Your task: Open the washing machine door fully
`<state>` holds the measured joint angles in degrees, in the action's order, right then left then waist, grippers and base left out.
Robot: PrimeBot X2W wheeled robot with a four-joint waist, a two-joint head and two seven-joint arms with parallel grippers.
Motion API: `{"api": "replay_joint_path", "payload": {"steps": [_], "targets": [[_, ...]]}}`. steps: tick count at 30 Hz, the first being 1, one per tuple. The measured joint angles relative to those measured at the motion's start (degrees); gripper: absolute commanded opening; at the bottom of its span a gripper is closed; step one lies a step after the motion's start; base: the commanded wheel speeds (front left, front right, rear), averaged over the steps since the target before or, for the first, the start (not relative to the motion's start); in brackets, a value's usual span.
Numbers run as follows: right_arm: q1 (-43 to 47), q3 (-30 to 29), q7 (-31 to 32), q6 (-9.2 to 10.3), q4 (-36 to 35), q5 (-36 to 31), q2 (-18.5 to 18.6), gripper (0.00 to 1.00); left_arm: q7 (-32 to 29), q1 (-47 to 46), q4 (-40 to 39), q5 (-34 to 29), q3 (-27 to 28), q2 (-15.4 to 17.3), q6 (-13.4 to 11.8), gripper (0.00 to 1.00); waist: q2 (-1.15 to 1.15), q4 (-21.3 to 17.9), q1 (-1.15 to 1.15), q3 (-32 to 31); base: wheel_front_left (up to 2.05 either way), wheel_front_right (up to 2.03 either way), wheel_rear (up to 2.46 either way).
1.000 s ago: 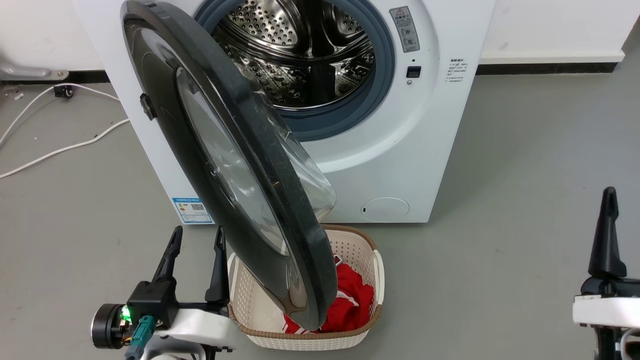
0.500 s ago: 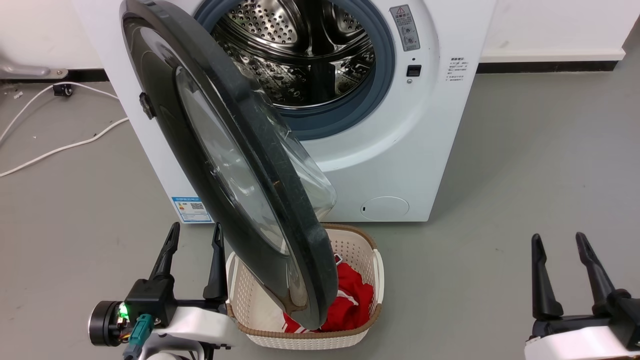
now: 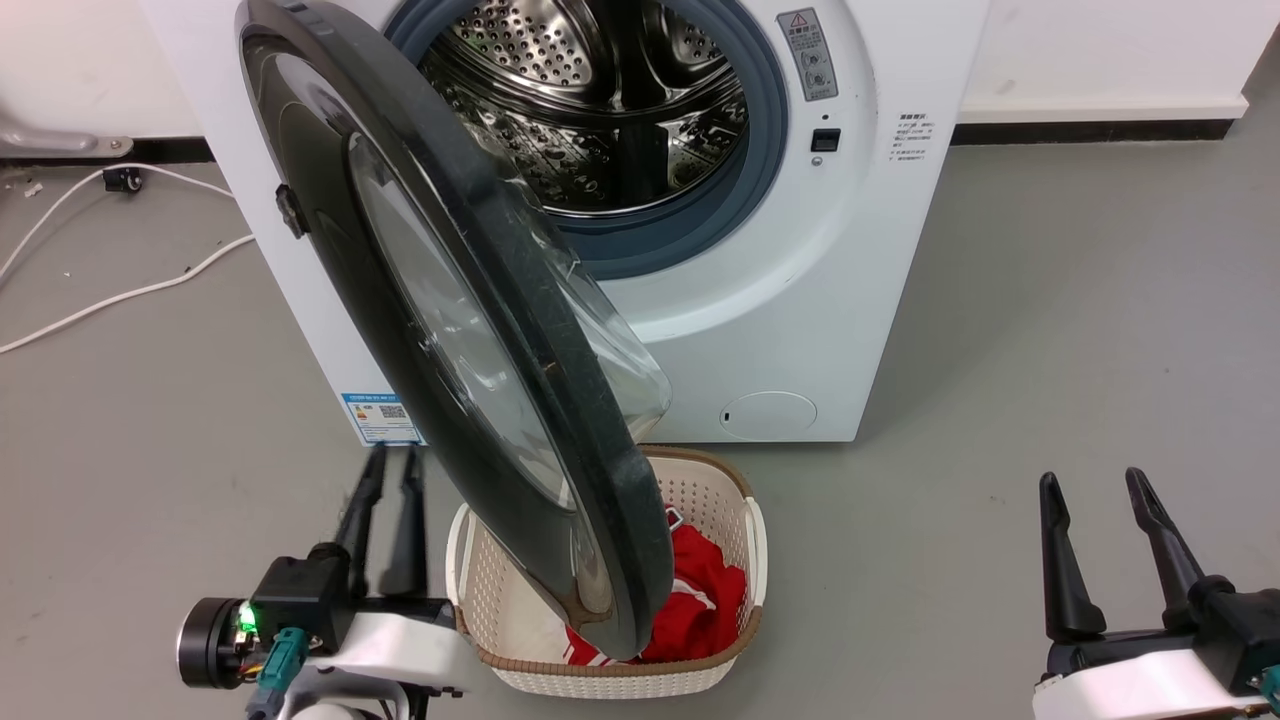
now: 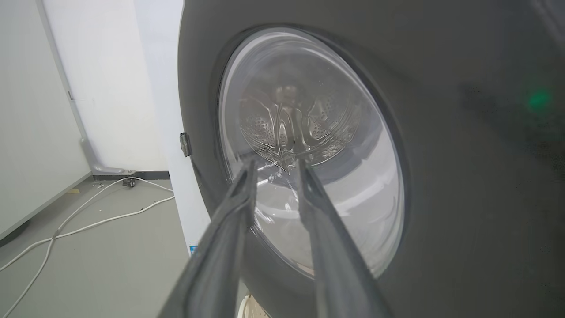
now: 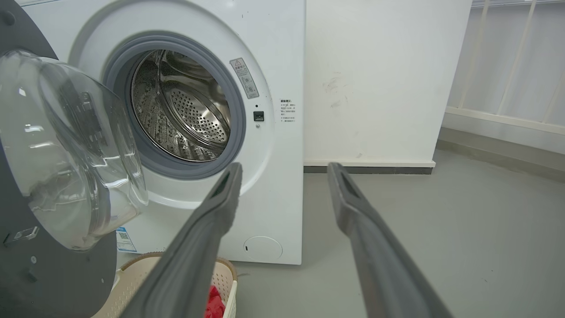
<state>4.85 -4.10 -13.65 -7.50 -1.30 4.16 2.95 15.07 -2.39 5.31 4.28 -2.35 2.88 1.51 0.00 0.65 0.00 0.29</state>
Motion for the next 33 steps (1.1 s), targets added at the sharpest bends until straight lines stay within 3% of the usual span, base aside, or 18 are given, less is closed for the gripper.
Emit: {"api": "replay_joint_path", "payload": {"steps": [9,21,26,33], "targets": [[-0.1,0.0,-0.1,0.00,0.5,0.5,0.0,1.00,0.0,-0.5,-6.7,-0.1,0.8,0.0,-0.8,0.00,0.00,0.2,0.00,0.2,0.00,0.00,0.00],[-0.3,0.1,-0.4,0.00,1.4,1.0,0.0,1.00,0.0,-6.3,-33.7,-3.0,-0.1,0.0,-1.1,0.00,0.00,0.4,0.00,0.1,0.00,0.00,0.00],[-0.8,0.1,-0.5,0.00,1.8,1.4,0.0,1.00,0.1,-8.4,-41.0,-5.0,-7.4,0.1,1.9,0.00,0.00,0.3,0.00,0.1,0.00,0.00,0.00],[-0.8,0.0,-0.5,0.00,2.4,1.6,0.0,1.00,0.1,-6.3,-36.3,-4.0,-25.3,2.4,5.2,0.00,0.00,0.4,0.00,-0.1,0.00,0.00,0.00]]}}
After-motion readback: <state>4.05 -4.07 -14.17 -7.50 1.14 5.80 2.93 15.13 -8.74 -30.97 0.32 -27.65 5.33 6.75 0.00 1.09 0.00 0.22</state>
